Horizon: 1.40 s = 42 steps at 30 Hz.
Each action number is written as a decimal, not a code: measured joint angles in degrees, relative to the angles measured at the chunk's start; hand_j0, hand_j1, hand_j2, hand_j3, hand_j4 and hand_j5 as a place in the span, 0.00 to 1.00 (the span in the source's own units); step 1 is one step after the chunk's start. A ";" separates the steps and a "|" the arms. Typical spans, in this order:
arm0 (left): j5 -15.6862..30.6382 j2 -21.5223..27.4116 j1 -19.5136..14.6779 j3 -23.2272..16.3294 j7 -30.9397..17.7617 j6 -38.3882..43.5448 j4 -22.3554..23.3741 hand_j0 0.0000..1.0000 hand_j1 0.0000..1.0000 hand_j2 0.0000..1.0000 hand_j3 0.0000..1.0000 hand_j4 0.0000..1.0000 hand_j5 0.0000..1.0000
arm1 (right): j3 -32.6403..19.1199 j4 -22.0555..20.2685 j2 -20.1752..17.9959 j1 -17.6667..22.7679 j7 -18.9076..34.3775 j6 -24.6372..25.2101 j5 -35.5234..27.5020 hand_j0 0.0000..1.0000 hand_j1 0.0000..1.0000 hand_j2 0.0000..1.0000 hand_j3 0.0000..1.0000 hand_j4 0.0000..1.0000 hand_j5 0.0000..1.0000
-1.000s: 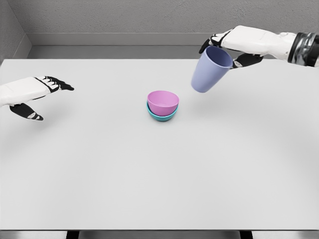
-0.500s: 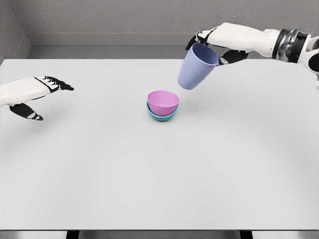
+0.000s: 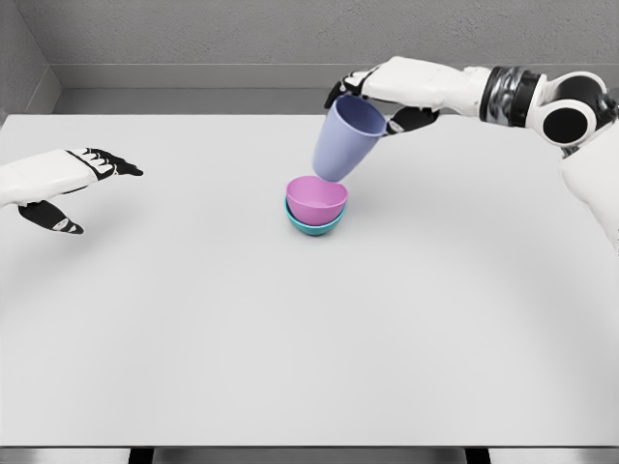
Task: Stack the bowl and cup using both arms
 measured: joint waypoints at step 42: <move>-0.02 -0.01 0.18 -0.06 -0.07 0.00 1.12 1.00 1.00 1.00 1.00 1.00 1.00 | -12.36 -4.68 -15.42 12.66 0.01 -0.01 1.36 1.00 1.00 1.00 1.00 1.00 1.00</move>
